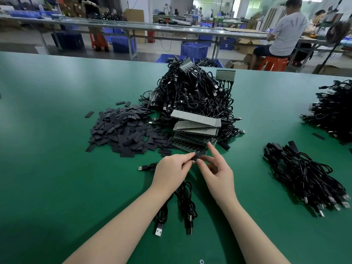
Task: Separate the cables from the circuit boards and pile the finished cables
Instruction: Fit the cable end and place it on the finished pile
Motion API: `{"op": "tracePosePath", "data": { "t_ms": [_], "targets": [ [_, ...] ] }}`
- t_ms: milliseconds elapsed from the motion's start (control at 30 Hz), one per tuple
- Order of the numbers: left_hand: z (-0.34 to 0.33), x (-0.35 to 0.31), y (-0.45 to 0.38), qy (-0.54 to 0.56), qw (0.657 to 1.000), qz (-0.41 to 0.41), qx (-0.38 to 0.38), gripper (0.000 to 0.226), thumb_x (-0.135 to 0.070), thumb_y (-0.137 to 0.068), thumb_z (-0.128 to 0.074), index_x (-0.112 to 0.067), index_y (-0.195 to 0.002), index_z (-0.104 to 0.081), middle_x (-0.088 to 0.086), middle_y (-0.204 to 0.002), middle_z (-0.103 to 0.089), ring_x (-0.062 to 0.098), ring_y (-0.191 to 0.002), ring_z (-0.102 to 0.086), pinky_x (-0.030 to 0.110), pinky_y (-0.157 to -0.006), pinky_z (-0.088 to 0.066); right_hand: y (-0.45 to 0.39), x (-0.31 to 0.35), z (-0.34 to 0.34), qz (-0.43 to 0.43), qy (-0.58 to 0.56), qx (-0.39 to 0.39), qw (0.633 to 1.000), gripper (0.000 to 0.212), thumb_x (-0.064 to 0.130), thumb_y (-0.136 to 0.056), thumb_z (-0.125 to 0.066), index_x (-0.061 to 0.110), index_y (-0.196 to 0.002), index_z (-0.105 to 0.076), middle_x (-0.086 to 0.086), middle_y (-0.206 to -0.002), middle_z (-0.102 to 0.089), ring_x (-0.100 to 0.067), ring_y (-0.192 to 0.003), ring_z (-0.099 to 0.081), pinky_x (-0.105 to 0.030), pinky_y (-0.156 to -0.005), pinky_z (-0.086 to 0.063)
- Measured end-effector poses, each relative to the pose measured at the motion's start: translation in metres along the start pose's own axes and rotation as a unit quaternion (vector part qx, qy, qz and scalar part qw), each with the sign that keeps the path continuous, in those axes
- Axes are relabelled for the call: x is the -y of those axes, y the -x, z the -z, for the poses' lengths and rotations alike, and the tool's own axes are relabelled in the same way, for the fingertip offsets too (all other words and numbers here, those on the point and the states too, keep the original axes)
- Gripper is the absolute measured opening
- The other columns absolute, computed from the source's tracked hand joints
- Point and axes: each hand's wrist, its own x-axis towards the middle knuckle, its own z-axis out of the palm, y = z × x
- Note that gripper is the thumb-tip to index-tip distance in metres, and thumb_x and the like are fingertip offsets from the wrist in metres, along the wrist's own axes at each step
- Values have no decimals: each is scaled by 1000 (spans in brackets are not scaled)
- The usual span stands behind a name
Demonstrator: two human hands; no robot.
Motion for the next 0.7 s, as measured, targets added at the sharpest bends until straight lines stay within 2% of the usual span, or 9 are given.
{"op": "tracePosePath", "data": {
  "t_ms": [167,233,433,567,700],
  "targets": [
    [1,0,1,21,1000,-6,2,32,-33,-92,-62,-32,-125,-65,-8,-117,-70,9,-105,-64,28,-90,-51,0,-1,0,0,8,10,1000,50,17,-93,-69,55,-123,-55,30,-95,-71,8,-83,-65,-2,-72,-44],
    [1,0,1,25,1000,-13,10,33,-34,-92,-63,-32,-125,-65,-8,-117,-70,8,-106,-64,28,-91,-50,-2,-2,0,-6,10,9,1000,47,18,-94,-68,52,-126,-56,24,-94,-73,8,-80,-64,-4,-73,-44],
    [3,-3,3,-3,999,-43,13,33,-37,-92,-63,-33,-125,-65,-9,-115,-71,7,-103,-64,26,-85,-50,-4,-4,2,-18,4,8,1000,42,21,-96,-65,57,-116,-57,12,-90,-76,3,-66,-57,-7,-64,-44],
    [3,-4,3,9,1000,-26,-12,31,-39,-89,-66,-33,-120,-68,-12,-109,-72,4,-98,-64,18,-81,-47,-4,-6,2,-22,1,3,1000,41,23,-96,-65,57,-115,-58,9,-89,-76,-2,-73,-62,-9,-67,-46],
    [3,-3,2,7,1000,-19,-19,27,-42,-88,-66,-35,-115,-71,-13,-107,-72,3,-97,-63,20,-82,-48,-5,-9,2,-21,8,4,1000,41,24,-96,-65,59,-117,-56,9,-87,-75,-4,-71,-60,-10,-66,-47]
  ]
}}
